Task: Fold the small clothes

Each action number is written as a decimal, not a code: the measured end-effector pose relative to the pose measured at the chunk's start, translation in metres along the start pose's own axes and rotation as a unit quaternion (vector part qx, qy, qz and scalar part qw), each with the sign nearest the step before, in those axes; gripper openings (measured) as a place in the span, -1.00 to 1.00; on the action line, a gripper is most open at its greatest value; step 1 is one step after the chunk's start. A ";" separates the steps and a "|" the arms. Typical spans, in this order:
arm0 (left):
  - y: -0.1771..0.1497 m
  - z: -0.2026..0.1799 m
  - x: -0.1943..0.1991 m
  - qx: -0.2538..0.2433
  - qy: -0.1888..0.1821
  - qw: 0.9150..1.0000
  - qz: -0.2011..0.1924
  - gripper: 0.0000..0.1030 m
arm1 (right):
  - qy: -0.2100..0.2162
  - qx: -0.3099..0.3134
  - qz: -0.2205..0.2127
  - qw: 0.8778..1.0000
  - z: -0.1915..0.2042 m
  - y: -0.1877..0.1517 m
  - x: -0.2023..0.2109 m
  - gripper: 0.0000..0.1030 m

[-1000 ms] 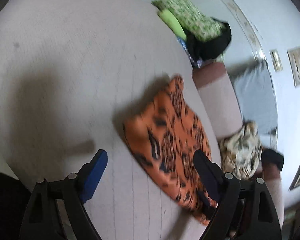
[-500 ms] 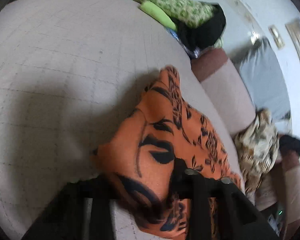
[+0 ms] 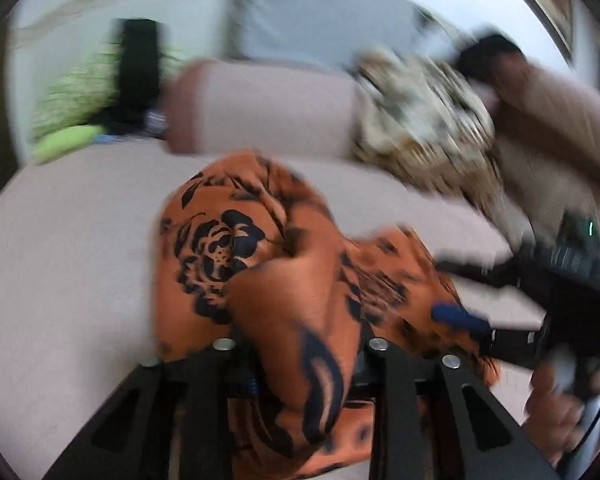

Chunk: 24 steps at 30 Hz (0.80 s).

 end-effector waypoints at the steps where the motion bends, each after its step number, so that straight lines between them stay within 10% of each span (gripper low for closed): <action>1: 0.002 -0.006 -0.009 -0.004 -0.012 1.000 0.024 -0.19 | 0.014 -0.019 -0.006 1.000 -0.010 0.005 0.009 0.24; 4: 0.000 0.005 -0.010 0.024 -0.098 0.994 0.044 0.06 | 0.052 -0.066 -0.010 0.996 -0.033 0.011 0.022 0.44; 9: -0.006 0.091 0.042 0.099 -0.191 0.974 -0.072 0.57 | 0.045 -0.036 0.029 0.998 -0.020 0.007 0.002 0.59; 12: -0.017 0.154 0.035 0.188 -0.159 0.965 -0.088 0.65 | 0.029 0.002 0.068 0.997 0.002 -0.005 -0.030 0.60; 16: -0.038 0.195 -0.010 0.272 -0.110 0.956 0.009 0.62 | -0.013 0.033 0.092 0.995 0.018 -0.022 -0.067 0.60; 24: -0.029 0.157 -0.024 0.188 -0.061 0.979 0.045 0.62 | -0.032 0.044 0.089 0.995 0.037 -0.011 -0.106 0.62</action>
Point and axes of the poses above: each gripper's, at about its wrist camera, not at the fingertips, and x roughly against the way its jaws point, z to its left, y to its top, the point moved 2 cm from there along -x, roughly the way its jaws point, and after that the axes turned 14 degrees about z, right-handed, at the moved point
